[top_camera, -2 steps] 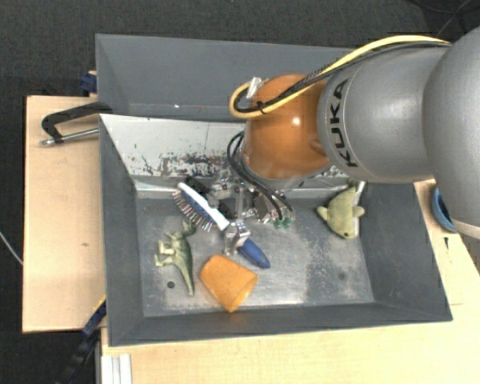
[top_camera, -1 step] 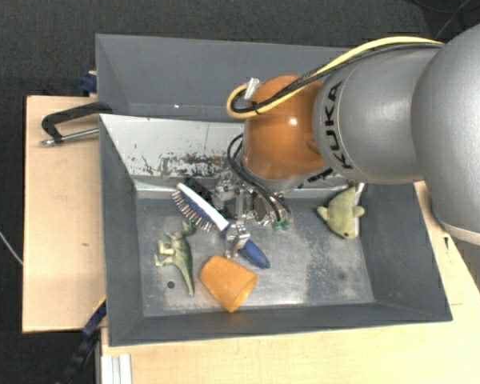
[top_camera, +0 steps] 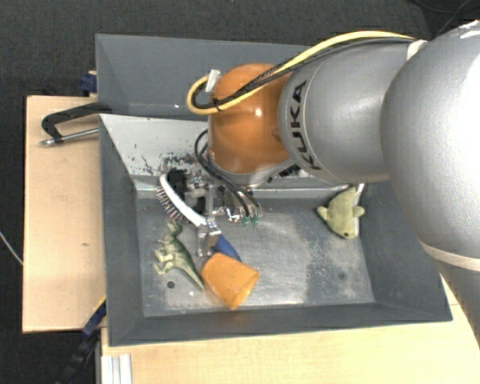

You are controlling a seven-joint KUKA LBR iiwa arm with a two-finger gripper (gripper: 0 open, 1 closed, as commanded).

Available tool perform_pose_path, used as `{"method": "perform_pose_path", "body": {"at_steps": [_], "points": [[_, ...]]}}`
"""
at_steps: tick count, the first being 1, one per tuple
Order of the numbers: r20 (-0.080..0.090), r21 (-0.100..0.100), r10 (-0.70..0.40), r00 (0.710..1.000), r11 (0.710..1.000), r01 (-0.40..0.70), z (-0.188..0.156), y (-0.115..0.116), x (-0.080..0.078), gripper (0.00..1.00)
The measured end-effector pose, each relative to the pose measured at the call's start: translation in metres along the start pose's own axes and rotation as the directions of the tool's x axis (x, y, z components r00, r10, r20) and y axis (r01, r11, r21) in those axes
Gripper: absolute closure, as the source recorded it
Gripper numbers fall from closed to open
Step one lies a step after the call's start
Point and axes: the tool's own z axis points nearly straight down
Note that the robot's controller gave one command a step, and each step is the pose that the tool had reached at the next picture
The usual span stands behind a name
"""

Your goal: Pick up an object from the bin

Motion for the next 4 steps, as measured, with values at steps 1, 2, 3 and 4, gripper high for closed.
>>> {"method": "perform_pose_path", "body": {"at_steps": [1,2,3,4], "points": [[0.012,0.0,-0.018,1.0,1.0,0.018,0.013,-0.018,0.01,0.0],[0.027,-0.003,-0.071,0.997,0.997,0.071,0.032,-0.071,0.009,0.0],[-0.024,-0.008,-0.077,0.997,0.997,0.077,0.04,-0.067,0.021,1.0],[0.006,0.002,-0.058,0.998,0.998,0.058,-0.096,-0.053,0.017,1.0]]}}
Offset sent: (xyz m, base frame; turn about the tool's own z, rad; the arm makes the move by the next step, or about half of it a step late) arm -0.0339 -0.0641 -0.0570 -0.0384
